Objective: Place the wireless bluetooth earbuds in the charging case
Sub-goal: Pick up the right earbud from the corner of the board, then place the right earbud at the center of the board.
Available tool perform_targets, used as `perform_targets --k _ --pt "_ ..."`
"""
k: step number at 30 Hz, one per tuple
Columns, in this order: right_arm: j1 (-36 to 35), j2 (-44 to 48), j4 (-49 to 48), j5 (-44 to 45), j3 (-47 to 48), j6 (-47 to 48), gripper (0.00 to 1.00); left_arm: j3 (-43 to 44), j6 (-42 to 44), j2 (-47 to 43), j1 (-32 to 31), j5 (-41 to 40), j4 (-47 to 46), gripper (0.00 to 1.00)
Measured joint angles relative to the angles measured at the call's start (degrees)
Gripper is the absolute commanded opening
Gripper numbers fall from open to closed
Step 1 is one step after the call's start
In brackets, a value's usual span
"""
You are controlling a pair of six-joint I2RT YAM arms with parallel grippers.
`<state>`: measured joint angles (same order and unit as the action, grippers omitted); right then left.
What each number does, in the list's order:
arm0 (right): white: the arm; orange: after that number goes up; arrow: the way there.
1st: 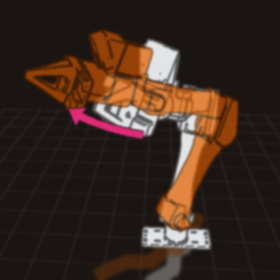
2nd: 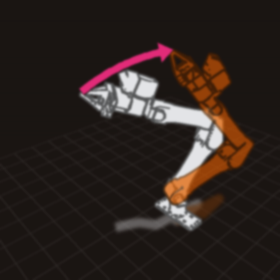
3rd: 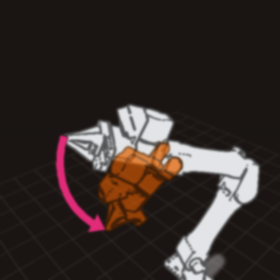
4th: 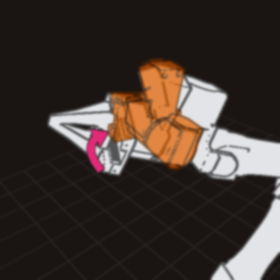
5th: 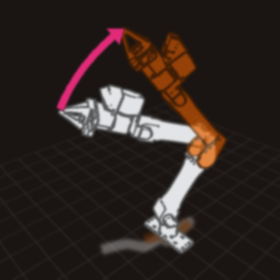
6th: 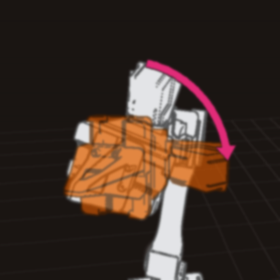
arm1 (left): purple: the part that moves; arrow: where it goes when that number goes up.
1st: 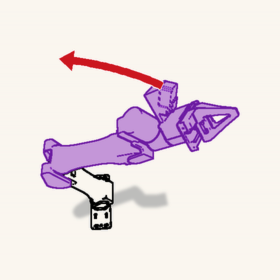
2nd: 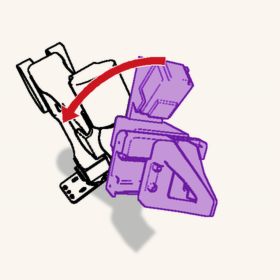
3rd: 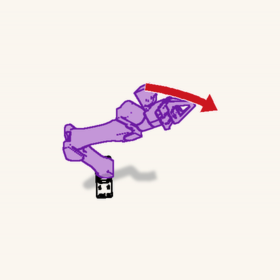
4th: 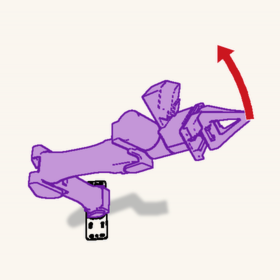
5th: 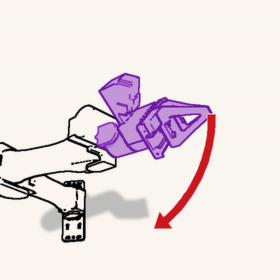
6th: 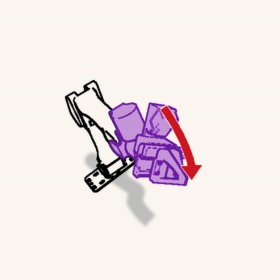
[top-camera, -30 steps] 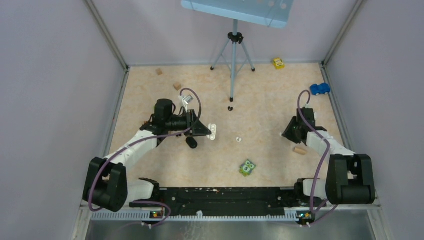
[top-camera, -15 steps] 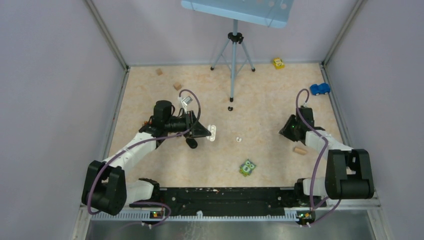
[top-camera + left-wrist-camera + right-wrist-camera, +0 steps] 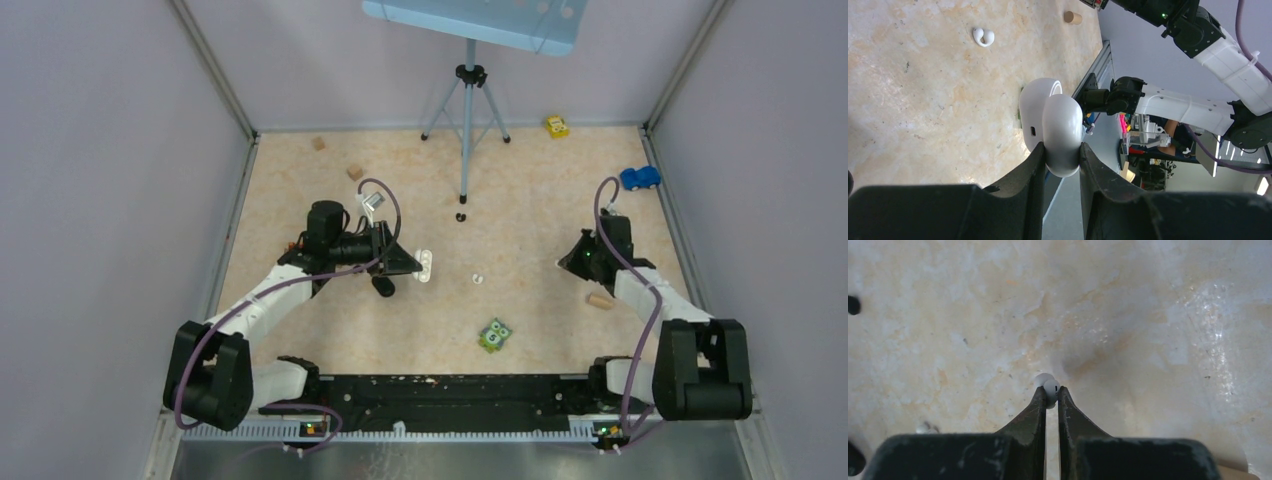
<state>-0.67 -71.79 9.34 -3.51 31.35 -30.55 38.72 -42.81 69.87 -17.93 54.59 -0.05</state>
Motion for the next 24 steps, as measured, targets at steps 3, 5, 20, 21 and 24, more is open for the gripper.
perform_targets --k 3,5,20,21,24 --pt "0.0 3.5 0.5 -4.4 -0.2 1.8 0.00 0.0 0.1 0.0 0.0 0.2 0.0 0.02" --pt "0.0 6.0 0.5 -9.4 -0.2 3.2 0.00 0.0 0.4 0.0 0.0 0.9 0.0 0.02" --pt "-11.8 9.0 6.6 -35.8 10.0 9.8 0.00 3.4 4.4 1.0 -1.0 6.3 -0.9 0.03" --pt "-12.0 8.5 7.2 -36.0 10.9 10.2 0.00 3.4 4.5 1.2 -1.0 6.3 -0.9 0.03" --pt "-12.0 5.2 9.3 -34.7 13.3 11.6 0.00 3.4 4.8 1.4 -1.0 6.3 -0.9 0.03"
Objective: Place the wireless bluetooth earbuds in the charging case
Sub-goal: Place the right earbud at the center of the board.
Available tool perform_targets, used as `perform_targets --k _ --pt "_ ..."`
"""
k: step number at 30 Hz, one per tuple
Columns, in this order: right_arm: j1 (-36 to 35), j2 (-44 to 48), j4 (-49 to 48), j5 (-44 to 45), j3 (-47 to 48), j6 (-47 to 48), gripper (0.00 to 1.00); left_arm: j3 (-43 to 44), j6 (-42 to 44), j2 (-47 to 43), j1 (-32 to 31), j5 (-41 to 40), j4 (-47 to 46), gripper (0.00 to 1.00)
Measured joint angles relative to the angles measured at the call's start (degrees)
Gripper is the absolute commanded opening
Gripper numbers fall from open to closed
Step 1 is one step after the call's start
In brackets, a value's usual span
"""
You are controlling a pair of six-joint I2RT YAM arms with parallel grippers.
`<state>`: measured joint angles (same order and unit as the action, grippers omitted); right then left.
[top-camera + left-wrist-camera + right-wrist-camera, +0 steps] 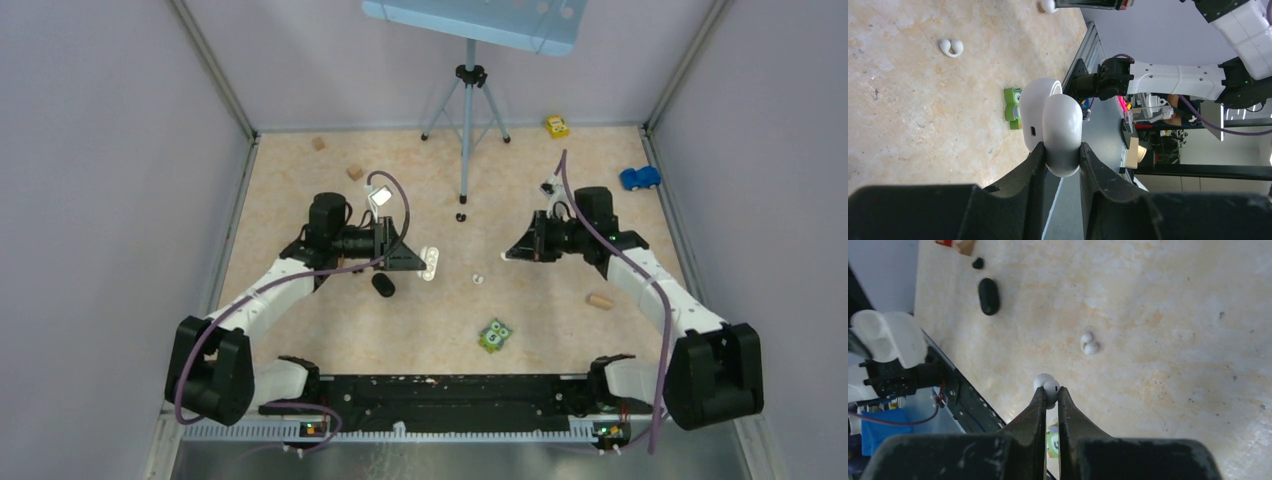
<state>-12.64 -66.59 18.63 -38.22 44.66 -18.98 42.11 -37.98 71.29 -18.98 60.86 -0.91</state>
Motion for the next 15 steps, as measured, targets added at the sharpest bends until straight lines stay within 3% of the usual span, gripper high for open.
perform_targets --k 3,12,15 --pt "-0.2 -6.6 2.4 2.4 1.6 1.3 0.00 0.0 0.1 0.2 0.0 0.0 0.0 0.03" --pt "-3.5 -21.8 6.7 10.3 5.6 6.0 0.19 0.0 0.2 0.5 0.0 -0.2 0.1 0.03" --pt "-3.5 -24.8 6.2 11.2 7.2 6.6 0.21 0.0 0.2 0.5 0.0 -0.3 0.2 0.03"
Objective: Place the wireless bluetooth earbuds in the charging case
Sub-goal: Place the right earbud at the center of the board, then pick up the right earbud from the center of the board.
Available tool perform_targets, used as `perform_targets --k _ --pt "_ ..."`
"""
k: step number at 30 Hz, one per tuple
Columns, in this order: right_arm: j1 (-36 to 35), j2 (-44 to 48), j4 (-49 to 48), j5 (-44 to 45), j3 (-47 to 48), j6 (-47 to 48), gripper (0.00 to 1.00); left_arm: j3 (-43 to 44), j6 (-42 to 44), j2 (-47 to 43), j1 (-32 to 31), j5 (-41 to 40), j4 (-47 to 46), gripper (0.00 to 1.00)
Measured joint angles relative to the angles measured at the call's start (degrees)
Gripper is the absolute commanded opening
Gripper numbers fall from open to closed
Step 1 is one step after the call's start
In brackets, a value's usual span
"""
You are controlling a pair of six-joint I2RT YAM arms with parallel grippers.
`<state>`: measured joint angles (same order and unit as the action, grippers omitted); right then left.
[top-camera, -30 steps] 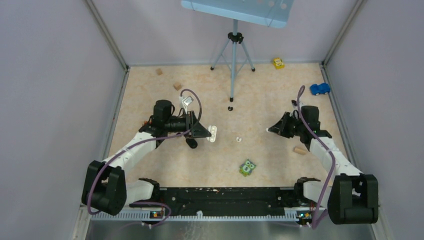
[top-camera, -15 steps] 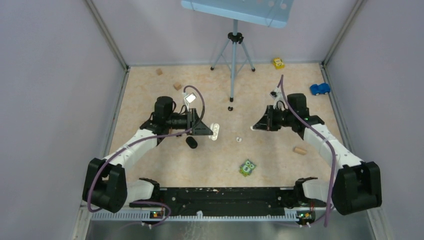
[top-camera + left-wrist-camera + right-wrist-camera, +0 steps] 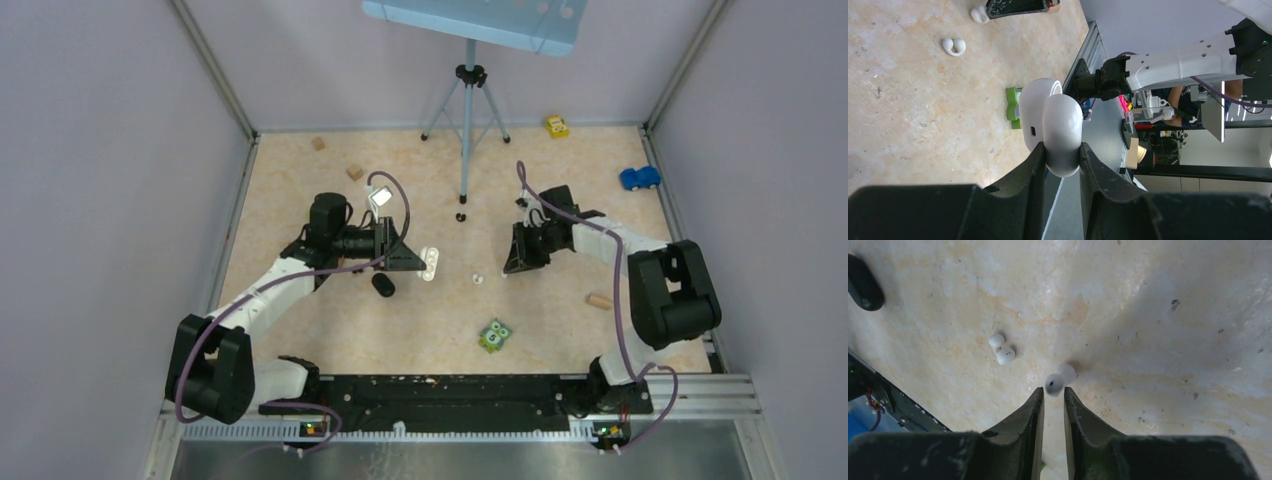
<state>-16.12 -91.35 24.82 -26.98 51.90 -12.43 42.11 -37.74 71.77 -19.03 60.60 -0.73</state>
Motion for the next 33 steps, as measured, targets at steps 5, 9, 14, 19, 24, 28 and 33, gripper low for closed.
perform_targets --k 5,9,14,19,24,28,33 --pt "0.0 -2.8 -1.2 0.2 0.4 -0.7 0.33 0.0 0.0 0.0 0.0 -0.1 0.5 0.03" --pt "0.0 -3.0 -2.3 0.5 0.3 -1.8 0.38 0.0 0.0 0.0 0.0 -0.2 0.5 0.03" --pt "0.0 -1.7 -4.9 1.7 -1.2 -4.3 0.41 0.0 0.0 0.0 -0.1 -0.2 0.5 0.03" --pt "0.0 4.1 -8.5 4.0 -6.5 -8.0 0.43 0.0 0.0 0.0 -0.1 -0.2 0.5 0.03" --pt "0.0 10.1 -12.4 7.6 -12.1 -11.5 0.42 0.0 0.0 0.0 -0.1 -0.2 0.5 0.03" --pt "0.0 14.2 -16.3 8.2 -16.8 -14.2 0.34 0.0 0.0 0.0 -0.1 -0.2 0.5 0.03" --pt "0.0 18.5 -21.6 8.8 -21.2 -16.2 0.34 0.0 0.0 0.0 -0.1 -0.2 0.5 0.03"
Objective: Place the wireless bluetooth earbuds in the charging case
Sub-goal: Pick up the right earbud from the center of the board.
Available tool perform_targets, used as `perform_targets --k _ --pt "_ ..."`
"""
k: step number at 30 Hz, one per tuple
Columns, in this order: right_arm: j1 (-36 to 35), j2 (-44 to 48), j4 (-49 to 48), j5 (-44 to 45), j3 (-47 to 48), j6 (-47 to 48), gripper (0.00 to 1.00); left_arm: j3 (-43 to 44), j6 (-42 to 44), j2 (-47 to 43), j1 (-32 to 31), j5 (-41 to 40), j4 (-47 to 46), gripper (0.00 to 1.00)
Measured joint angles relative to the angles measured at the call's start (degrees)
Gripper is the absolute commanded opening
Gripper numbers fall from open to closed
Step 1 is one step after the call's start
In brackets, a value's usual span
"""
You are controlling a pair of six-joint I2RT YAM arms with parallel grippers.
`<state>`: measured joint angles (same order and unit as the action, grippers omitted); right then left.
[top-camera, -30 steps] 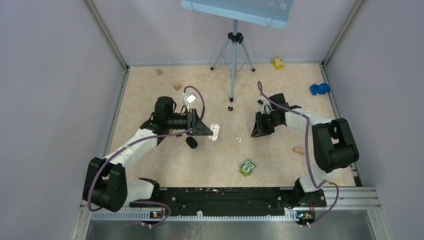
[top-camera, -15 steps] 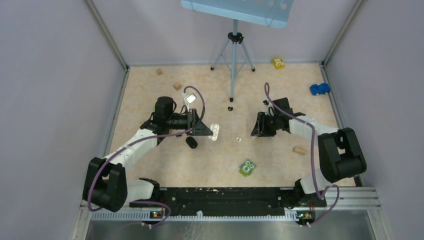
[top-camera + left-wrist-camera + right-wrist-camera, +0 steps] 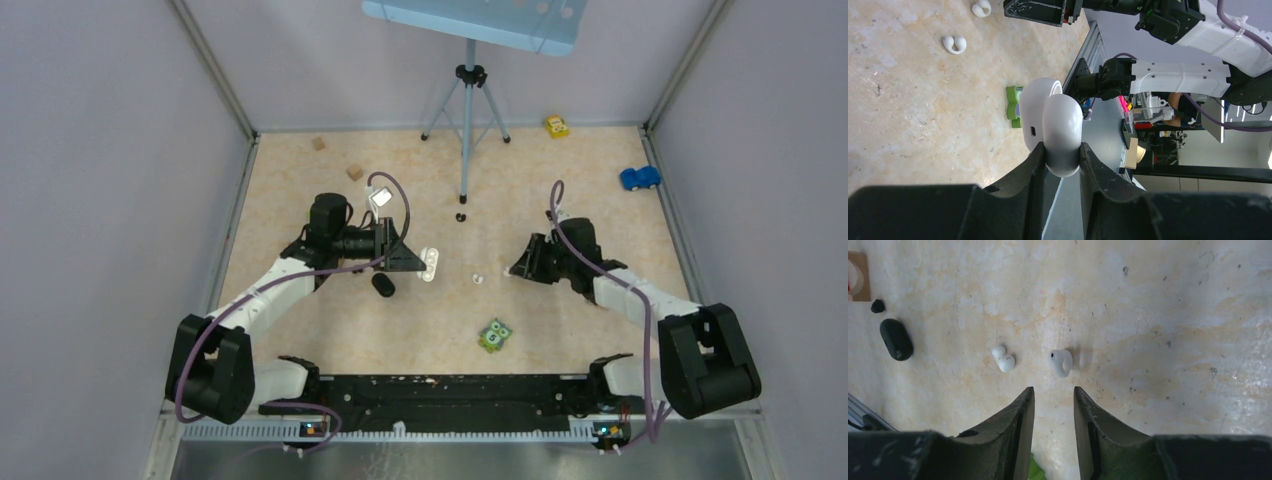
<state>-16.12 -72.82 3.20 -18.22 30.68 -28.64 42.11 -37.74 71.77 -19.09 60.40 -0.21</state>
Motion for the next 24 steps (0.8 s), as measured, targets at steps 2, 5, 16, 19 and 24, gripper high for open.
perform_targets --k 2,5,16,19,24 --pt "0.0 0.7 -1.8 0.4 -1.0 0.0 0.35 0.0 0.0 0.0 0.0 0.0 0.0 0.03" --pt "-0.4 0.8 -4.7 1.1 -2.0 0.1 0.36 0.0 0.0 0.0 -0.1 0.0 0.0 0.03" --pt "-5.1 0.3 -13.4 5.2 -5.6 0.2 0.29 0.0 0.0 0.3 -0.2 -0.5 0.0 0.03" --pt "-5.2 -0.6 -14.7 6.9 -5.6 0.3 0.26 0.0 -0.1 0.4 -0.2 -0.8 0.0 0.02" --pt "-5.2 -2.1 -14.8 8.3 -5.6 0.5 0.26 0.0 -0.1 0.4 -0.3 -1.0 0.0 0.02"
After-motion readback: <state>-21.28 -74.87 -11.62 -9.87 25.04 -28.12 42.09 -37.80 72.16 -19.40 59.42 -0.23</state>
